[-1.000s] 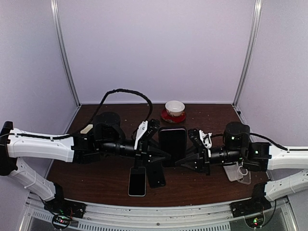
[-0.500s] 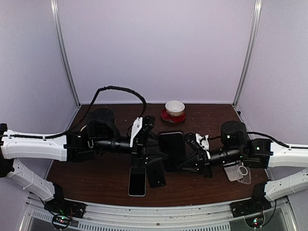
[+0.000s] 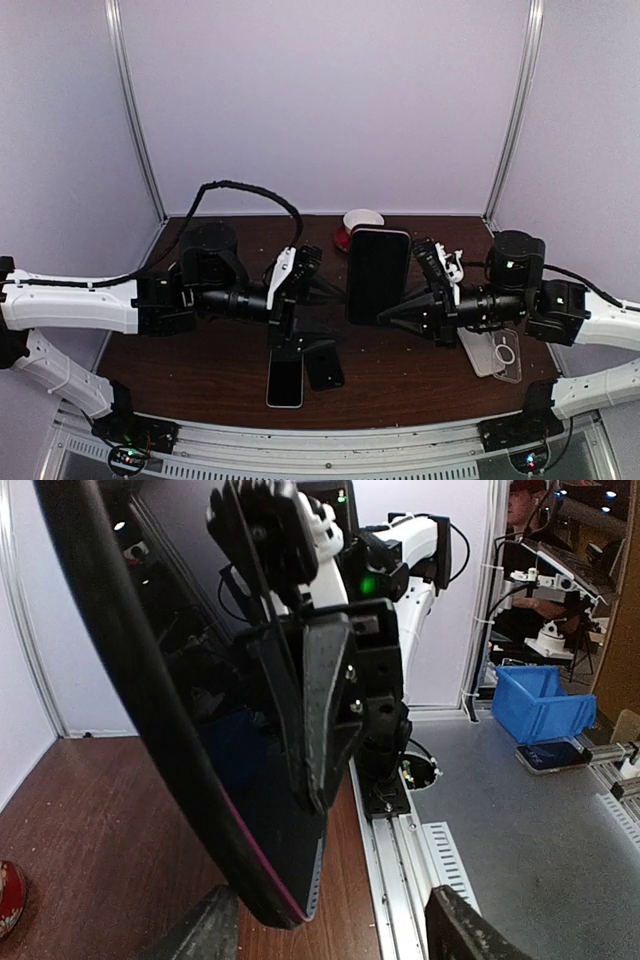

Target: Put the phone into the phone case

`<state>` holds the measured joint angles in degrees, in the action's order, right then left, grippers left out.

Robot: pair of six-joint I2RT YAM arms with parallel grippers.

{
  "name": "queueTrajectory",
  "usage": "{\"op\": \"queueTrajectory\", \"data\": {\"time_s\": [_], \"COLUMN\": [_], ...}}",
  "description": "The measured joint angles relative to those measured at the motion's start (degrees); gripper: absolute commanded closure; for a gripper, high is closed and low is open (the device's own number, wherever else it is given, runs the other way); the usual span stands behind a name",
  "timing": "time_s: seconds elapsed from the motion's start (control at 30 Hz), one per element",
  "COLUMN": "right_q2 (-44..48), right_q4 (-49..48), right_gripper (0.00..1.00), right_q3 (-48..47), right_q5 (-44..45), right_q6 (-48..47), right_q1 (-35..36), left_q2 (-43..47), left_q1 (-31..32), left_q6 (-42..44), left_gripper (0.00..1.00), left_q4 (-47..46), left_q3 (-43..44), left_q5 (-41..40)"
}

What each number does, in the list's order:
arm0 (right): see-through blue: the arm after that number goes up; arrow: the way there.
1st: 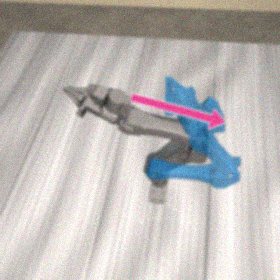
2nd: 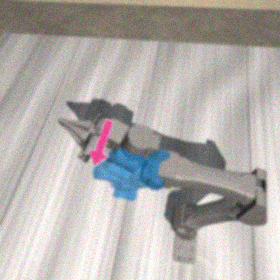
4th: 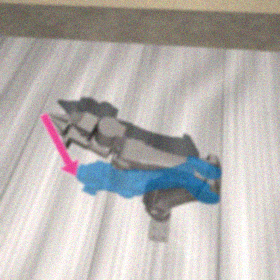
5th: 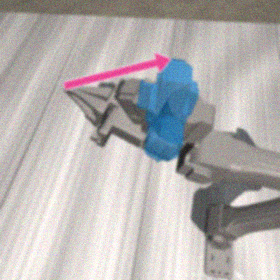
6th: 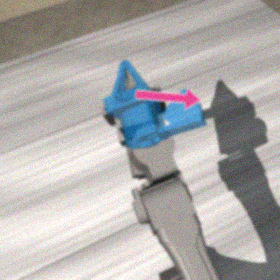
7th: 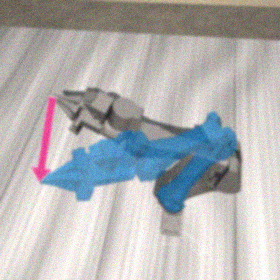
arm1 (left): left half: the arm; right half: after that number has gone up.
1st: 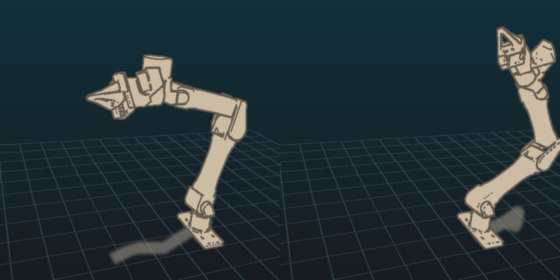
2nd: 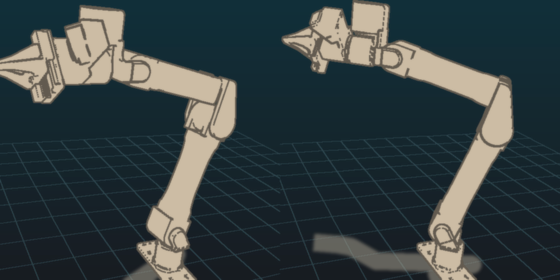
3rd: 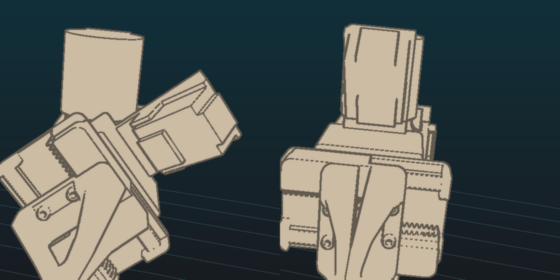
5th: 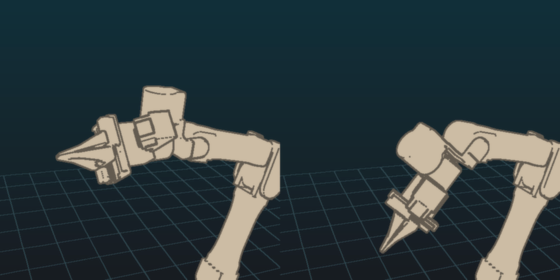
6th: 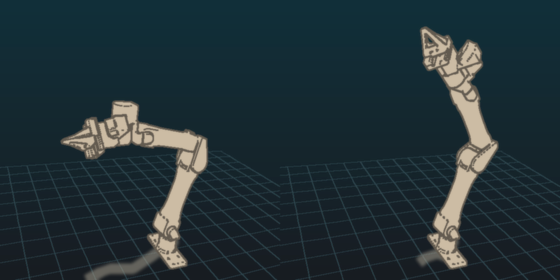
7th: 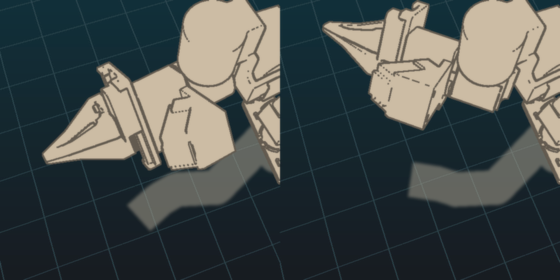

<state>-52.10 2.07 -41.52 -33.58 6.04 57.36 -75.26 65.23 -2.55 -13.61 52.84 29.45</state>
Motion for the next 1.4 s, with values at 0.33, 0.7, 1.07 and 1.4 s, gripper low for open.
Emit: {"op": "queueTrajectory", "data": {"time_s": [0.33, 0.7, 1.07, 1.4], "right_q2": [-0.7, 0.2, 5.1, 6.7], "right_q4": [-5.6, -4.6, -3.7, -2.2], "right_gripper": [1.00, 0.48, 0.78, 1.00], "right_q3": [-1.5, -1.5, -1.9, -2.4], "right_q5": [-0.9, 1.2, 8.0, 7.9], "right_q6": [0.9, 0.2, -1.1, -1.4], "right_q1": [0.1, -0.2, -0.2, -0.1], "left_q2": [-3.7, -5.2, -5.6, -5.7], "left_q1": [-0.3, -0.7, -0.2, -0.3], "left_q6": [-6.8, -12.3, -10.8, -8.9], "left_gripper": [0.96, 1.00, 1.00, 0.91], "left_q4": [-9.7, -12.5, -10.2, -9.0], "left_q3": [0.0, 0.0, -0.7, -1.1], "left_q5": [2.2, 3.4, 1.3, 1.0]}}
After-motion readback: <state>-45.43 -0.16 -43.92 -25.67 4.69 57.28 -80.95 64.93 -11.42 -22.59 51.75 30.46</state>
